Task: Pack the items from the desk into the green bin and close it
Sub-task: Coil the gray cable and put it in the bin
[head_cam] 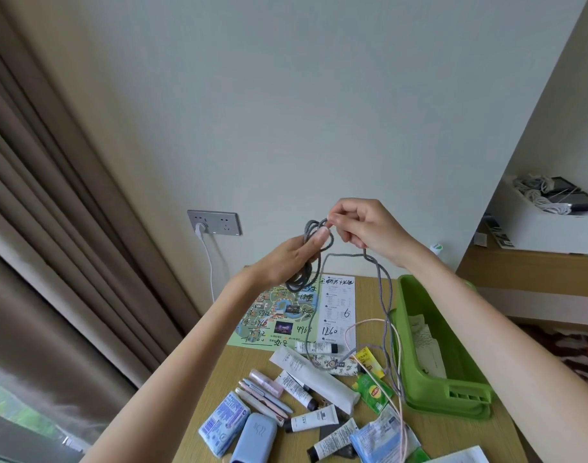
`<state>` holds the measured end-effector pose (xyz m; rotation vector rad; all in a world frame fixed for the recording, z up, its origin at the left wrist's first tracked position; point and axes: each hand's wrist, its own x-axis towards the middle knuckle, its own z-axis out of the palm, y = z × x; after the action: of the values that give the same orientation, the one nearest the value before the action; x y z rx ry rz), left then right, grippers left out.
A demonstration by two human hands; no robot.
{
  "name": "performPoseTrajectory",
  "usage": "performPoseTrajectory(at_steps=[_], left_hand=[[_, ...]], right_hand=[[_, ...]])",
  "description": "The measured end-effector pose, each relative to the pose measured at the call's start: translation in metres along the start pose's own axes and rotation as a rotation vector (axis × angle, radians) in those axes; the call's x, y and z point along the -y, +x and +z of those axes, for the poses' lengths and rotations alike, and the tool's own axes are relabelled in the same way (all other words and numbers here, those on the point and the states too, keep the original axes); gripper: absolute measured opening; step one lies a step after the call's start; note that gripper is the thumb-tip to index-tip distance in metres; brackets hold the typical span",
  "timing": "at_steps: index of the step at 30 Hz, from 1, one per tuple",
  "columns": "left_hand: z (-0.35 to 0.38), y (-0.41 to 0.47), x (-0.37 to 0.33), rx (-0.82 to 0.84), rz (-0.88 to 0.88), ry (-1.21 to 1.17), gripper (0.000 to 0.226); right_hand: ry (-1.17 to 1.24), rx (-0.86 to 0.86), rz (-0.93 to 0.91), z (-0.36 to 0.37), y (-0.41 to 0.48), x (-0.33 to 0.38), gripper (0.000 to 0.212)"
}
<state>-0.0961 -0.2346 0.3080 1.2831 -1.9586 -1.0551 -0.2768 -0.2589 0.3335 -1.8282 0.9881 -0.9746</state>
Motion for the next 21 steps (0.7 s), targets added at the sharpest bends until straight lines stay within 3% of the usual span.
performPoseTrajectory(at_steps=[4,9,12,16,21], left_hand=[[0.009,0.0,0.001,0.092,-0.001,0.04,0.034],[0.011,-0.004,0.0,0.086,-0.118,-0.035,0.019],[0.01,-0.008,-0.004,0.043,-0.13,-0.038,0.019],[0.009,-0.007,-0.004,0.036,-0.113,-0.054,0.021],[0.011,-0.006,-0.001,0.038,-0.123,-0.037,0.021]], right_hand=[[-0.015,-0.011,-0.018,0.0,-0.003,-0.003,0.014],[-0.027,-0.03,-0.012,0.001,-0.007,-0.01,0.01],[-0.023,-0.001,-0.001,0.001,-0.01,-0.013,0.008],[-0.101,0.092,0.002,0.005,-0.011,-0.015,0.029],[-0.266,-0.013,-0.052,0.01,-0.006,-0.018,0.016]])
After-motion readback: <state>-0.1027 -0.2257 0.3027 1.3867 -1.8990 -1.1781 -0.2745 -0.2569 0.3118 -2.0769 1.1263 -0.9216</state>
